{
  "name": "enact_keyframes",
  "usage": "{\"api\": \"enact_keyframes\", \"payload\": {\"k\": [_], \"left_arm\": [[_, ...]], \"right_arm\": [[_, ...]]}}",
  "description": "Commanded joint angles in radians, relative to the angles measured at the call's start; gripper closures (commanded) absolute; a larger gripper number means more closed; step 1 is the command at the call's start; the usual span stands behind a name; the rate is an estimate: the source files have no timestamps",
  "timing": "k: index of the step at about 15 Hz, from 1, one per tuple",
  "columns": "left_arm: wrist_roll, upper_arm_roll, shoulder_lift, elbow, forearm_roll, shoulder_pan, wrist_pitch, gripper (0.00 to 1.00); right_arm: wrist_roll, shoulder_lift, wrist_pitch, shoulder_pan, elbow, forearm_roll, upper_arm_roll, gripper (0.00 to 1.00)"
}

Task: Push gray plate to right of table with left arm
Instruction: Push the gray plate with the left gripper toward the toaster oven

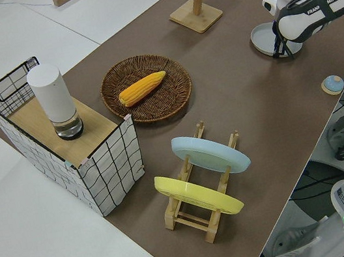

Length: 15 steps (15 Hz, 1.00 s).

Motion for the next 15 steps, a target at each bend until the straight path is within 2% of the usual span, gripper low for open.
{"api": "enact_keyframes", "payload": {"k": [1,8,15], "left_arm": [[-0.085,-0.014,0.076,0.067,-0.004,-0.043,0.028,1.0],[-0.157,-0.018,0.136,0.125,0.007,-0.103,0.05,1.0],[-0.18,-0.018,0.173,0.18,0.008,-0.123,0.05,1.0]], "right_arm": [[0.002,0.006,-0.005,-0.006,0.014,0.016,0.004,0.005],[0.002,0.006,-0.005,-0.006,0.014,0.016,0.004,0.005],[0.002,0.006,-0.005,-0.006,0.014,0.016,0.004,0.005]]}}
